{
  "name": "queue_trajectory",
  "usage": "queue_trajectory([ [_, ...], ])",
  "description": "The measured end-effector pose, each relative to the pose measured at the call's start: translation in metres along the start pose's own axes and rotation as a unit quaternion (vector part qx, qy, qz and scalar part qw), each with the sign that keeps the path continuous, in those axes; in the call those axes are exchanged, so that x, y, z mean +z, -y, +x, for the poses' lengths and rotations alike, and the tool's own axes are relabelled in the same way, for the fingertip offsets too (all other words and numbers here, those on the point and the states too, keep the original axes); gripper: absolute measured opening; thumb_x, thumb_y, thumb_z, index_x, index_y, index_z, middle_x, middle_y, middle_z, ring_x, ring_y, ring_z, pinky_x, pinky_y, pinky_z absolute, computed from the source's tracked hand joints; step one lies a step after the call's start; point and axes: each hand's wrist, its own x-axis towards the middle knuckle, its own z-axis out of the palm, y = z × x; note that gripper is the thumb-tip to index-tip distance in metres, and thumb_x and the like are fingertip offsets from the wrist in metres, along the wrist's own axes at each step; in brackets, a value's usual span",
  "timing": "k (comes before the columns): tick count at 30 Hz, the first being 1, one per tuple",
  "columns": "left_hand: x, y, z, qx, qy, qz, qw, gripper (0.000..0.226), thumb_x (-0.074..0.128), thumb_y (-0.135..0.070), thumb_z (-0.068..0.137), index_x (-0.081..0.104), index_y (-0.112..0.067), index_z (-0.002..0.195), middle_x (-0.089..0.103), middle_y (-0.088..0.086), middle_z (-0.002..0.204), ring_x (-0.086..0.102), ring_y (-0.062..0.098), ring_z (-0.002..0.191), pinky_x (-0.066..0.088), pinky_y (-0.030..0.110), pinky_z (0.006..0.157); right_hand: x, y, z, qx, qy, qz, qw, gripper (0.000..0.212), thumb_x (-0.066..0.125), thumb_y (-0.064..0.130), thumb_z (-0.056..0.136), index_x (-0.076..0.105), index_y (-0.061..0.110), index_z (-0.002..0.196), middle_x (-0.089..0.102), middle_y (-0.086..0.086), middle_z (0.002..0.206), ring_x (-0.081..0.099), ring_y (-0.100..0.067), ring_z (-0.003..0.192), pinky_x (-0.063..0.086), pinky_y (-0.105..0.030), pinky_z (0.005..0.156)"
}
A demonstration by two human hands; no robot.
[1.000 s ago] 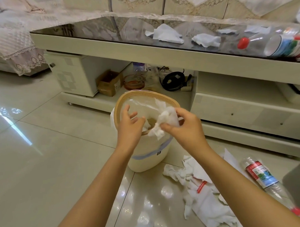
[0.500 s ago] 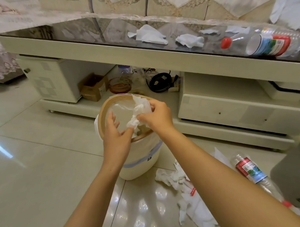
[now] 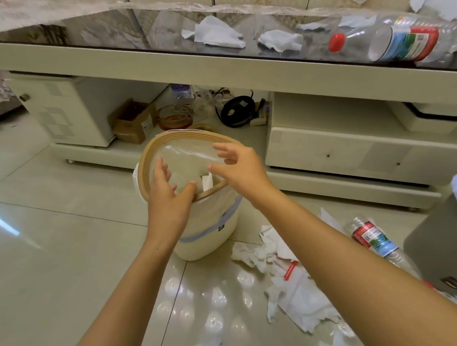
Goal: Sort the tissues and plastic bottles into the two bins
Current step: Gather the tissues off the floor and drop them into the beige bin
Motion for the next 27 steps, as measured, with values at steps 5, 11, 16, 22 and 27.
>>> queue_trajectory([
  [5,0.002,-0.003,-0.019,0.057,-0.030,0.003,0.998,0.056,0.059,-0.014,0.091,0.037,-0.023,0.142,0.049,-0.009,0.134,0.046,0.001,0.121,0.039,0.010,0.094,-0.038,-0.032,-0.033,-0.001,-0.002,-0.033,0.999,0.026,0.068,0.017,0.082,0.068,0.020,0.108,0.069,0.003,0.099,0.063,-0.009,0.093,0.054,-0.029,0.085],
  [11,0.023,0.002,-0.056,0.161,0.001,0.069,0.985,0.026,0.058,-0.014,0.091,0.053,-0.023,0.115,0.061,-0.008,0.111,0.056,0.004,0.105,0.045,0.018,0.086,-0.071,-0.083,-0.060,0.059,0.011,-0.109,0.992,0.011,0.070,0.015,0.081,0.072,0.017,0.091,0.070,0.004,0.088,0.064,-0.008,0.083,0.053,-0.028,0.080],
  [16,0.047,0.020,-0.077,0.118,0.080,0.163,0.976,0.016,0.061,-0.028,0.090,0.058,-0.026,0.106,0.062,-0.017,0.095,0.057,0.002,0.092,0.044,0.019,0.069,-0.091,-0.123,-0.083,0.091,0.059,-0.177,0.978,0.010,0.070,0.017,0.079,0.070,0.024,0.086,0.068,0.009,0.085,0.063,-0.007,0.081,0.055,-0.033,0.079],
  [22,0.077,0.060,-0.094,0.008,0.214,0.231,0.949,0.025,0.063,-0.039,0.085,0.055,-0.036,0.109,0.062,-0.020,0.093,0.058,-0.003,0.087,0.050,0.025,0.074,-0.118,-0.161,-0.099,0.131,0.080,-0.222,0.963,0.016,0.070,0.017,0.078,0.068,0.028,0.089,0.067,0.011,0.085,0.062,-0.008,0.082,0.054,-0.037,0.081],
  [27,0.107,0.104,-0.087,-0.004,0.325,0.359,0.875,0.053,0.063,-0.030,0.085,0.042,-0.036,0.133,0.054,-0.011,0.127,0.054,0.010,0.109,0.048,0.032,0.084,-0.126,-0.191,-0.104,0.152,0.076,-0.227,0.959,0.024,0.072,0.020,0.077,0.065,0.035,0.095,0.065,0.012,0.095,0.060,-0.009,0.090,0.052,-0.033,0.079],
])
